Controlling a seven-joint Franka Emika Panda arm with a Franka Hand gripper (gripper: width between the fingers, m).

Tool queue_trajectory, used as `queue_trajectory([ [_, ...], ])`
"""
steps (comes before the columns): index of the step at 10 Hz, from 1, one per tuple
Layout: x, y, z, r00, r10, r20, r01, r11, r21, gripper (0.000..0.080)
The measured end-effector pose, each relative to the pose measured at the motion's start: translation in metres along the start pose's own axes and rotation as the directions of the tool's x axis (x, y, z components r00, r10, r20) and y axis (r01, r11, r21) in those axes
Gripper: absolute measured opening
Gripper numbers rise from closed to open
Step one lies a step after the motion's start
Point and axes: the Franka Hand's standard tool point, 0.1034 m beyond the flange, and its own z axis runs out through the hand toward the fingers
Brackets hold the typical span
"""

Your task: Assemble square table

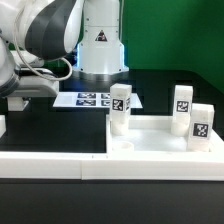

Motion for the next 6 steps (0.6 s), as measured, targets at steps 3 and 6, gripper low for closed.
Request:
queue_trajectory([
  [3,0.0,0.0,0.0,1.0,0.0,0.0,0.0,1.0,0.0,0.0287],
  [6,-0.005,-0.007,-0.033,0.999,-0.023,-0.024,0.023,1.0,-0.008,0.0288],
])
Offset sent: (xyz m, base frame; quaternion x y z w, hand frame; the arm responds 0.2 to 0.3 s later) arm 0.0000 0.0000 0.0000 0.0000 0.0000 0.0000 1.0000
